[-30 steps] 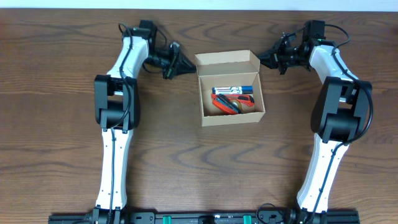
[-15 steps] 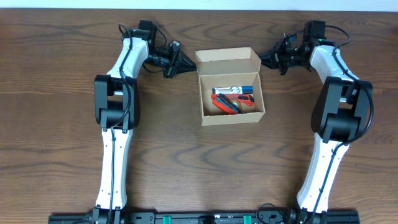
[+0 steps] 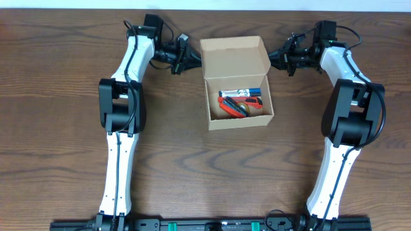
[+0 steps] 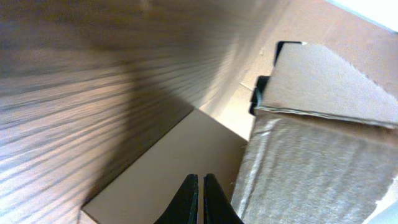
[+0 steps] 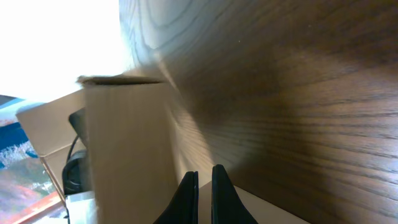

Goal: Pack container

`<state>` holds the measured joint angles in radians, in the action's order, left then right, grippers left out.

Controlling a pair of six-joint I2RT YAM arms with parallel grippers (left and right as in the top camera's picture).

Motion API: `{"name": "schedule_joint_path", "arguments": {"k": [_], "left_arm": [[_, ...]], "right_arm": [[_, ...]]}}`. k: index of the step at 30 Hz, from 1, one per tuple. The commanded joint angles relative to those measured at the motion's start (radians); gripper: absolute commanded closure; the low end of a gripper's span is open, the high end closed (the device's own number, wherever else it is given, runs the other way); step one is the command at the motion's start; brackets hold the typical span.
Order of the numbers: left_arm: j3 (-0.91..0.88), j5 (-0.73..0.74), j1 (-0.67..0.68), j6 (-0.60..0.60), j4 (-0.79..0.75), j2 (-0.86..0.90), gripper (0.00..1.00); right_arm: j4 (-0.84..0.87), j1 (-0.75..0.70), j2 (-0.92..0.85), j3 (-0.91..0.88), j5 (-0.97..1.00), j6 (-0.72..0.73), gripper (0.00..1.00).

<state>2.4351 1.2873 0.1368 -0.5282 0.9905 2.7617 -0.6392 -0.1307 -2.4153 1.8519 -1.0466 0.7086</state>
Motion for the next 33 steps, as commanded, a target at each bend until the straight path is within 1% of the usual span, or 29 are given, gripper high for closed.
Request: {"name": "schedule_joint_path", "arguments": {"k": [1, 10, 15, 23, 33], "left_arm": [[0.058, 0.042, 0.004, -0.012, 0.003, 0.021, 0.94], [0.104, 0.098, 0.018, -0.011, -0.018, 0.021, 0.94], [0.104, 0.127, 0.032, -0.011, -0.048, 0.021, 0.94], [0.123, 0.167, 0.042, -0.015, -0.083, 0.021, 0.94], [0.253, 0.185, 0.043, -0.045, -0.072, 0.020, 0.94]], "right_arm": [[0.008, -0.006, -0.011, -0.004, -0.045, 0.008, 0.99], [0.043, -0.006, -0.011, -0.004, -0.071, 0.008, 0.98], [0.111, -0.004, -0.011, -0.004, -0.153, 0.002, 0.98], [0.117, 0.002, -0.011, -0.004, -0.245, 0.001, 0.98], [0.115, 0.023, -0.003, -0.004, -0.381, 0.013, 0.98]]}}
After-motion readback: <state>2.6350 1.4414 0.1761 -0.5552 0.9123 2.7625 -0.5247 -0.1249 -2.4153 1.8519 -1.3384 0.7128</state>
